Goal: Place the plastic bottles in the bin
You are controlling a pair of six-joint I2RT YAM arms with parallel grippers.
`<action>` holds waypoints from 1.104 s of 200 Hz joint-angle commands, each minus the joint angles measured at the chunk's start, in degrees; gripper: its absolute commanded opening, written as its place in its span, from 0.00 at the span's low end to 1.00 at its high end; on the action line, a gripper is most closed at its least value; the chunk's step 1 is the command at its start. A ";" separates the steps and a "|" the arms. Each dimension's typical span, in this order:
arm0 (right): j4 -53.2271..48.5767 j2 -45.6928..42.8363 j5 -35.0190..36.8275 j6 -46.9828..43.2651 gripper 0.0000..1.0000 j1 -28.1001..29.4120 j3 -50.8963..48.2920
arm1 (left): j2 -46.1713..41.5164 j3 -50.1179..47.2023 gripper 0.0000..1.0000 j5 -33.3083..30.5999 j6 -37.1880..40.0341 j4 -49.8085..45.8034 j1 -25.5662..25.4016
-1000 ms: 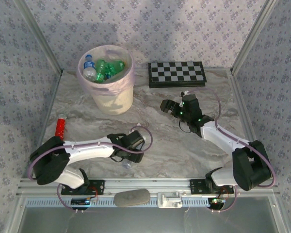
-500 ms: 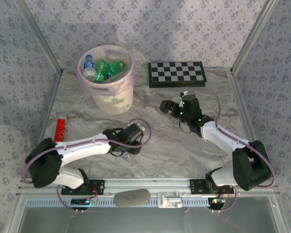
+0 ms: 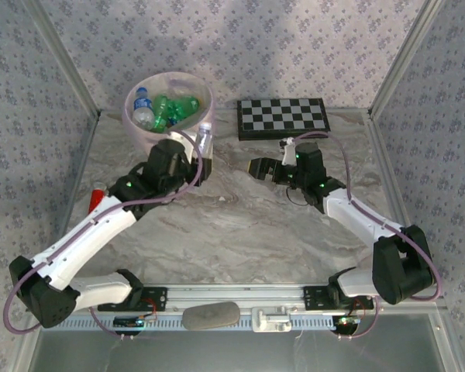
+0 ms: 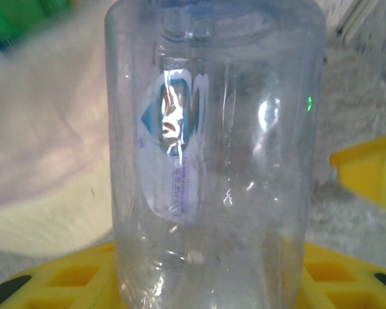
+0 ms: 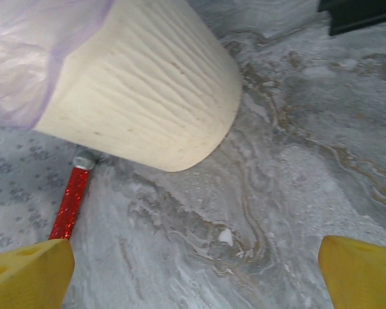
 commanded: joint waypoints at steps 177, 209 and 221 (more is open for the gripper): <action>-3.21 8.13 -7.63 -13.46 0.99 11.76 13.44 | 23.92 36.10 0.51 3.23 26.07 -1.67 22.97; -3.48 8.13 -6.84 -13.29 0.99 11.80 13.29 | 26.47 36.31 0.52 2.59 25.82 -3.66 24.18; -3.58 8.15 -6.75 -13.28 0.99 11.84 13.34 | 27.52 36.99 0.53 2.63 24.24 -4.61 24.93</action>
